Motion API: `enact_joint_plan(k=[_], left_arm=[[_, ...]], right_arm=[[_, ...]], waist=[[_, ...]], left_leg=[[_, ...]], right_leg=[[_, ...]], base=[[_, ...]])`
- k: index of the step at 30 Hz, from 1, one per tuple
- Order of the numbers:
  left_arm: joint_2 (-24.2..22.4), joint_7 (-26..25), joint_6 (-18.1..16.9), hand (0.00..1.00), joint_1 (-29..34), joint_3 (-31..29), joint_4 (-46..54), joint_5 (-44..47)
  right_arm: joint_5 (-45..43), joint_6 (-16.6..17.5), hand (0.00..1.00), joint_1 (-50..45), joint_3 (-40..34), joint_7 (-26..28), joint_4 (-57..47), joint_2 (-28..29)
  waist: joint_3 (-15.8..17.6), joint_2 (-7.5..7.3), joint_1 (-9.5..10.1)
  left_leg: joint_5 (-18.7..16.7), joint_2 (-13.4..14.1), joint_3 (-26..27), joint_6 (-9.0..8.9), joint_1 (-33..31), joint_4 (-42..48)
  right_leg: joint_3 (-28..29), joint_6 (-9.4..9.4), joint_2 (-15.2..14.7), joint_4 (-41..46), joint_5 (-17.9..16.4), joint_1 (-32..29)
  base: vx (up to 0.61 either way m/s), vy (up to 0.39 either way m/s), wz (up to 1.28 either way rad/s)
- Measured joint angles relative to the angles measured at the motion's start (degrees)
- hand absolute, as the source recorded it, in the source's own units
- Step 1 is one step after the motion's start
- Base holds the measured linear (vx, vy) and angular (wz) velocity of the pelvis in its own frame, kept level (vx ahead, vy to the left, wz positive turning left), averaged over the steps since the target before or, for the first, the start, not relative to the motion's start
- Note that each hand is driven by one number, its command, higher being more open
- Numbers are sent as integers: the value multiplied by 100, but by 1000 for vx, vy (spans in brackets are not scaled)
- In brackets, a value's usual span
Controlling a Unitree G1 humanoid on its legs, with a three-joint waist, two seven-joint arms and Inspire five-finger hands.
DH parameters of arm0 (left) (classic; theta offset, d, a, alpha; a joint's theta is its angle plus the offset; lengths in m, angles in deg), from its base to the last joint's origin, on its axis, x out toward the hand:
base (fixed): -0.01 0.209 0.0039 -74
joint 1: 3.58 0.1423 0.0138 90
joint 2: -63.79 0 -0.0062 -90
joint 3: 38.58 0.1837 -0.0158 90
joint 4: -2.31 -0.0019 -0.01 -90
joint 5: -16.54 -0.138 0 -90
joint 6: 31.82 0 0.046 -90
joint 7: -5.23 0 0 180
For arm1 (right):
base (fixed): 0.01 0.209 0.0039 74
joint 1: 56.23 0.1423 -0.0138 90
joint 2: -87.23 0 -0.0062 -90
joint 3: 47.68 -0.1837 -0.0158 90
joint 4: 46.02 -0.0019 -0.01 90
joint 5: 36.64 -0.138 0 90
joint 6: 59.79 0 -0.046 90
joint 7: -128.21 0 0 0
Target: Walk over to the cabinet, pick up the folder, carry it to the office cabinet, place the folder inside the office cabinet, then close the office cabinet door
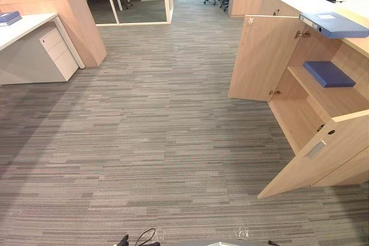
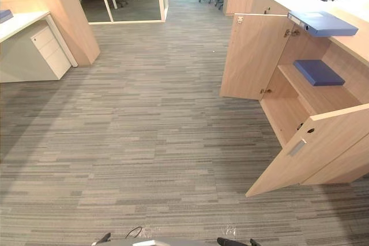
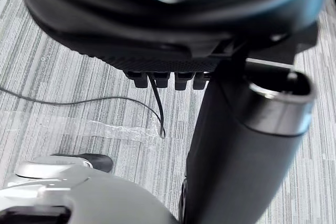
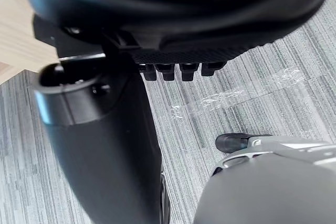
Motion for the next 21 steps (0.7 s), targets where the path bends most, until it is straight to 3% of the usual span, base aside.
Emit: enact_joint_plan(k=[4, 21], left_arm=[[17, 195, -28, 100, -38, 1, -1, 458], [32, 173, -129, 100, -66, -15, 0, 361]], right_arm=[[1, -1, 100, 103, -1, 8, 9, 20], [-37, 1, 100, 257, -168, 8, 104, 52]], waist=[[26, -6, 2], [213, -56, 10]], left_leg=[[27, 6, 37, -39, 38, -76], [175, -4, 61, -2, 98, -266]], right_leg=[[5, 178, 1, -19, -1, 1], [-3, 117, -1, -23, 65, -21]], base=[[0, 17, -3], [-12, 6, -1]])
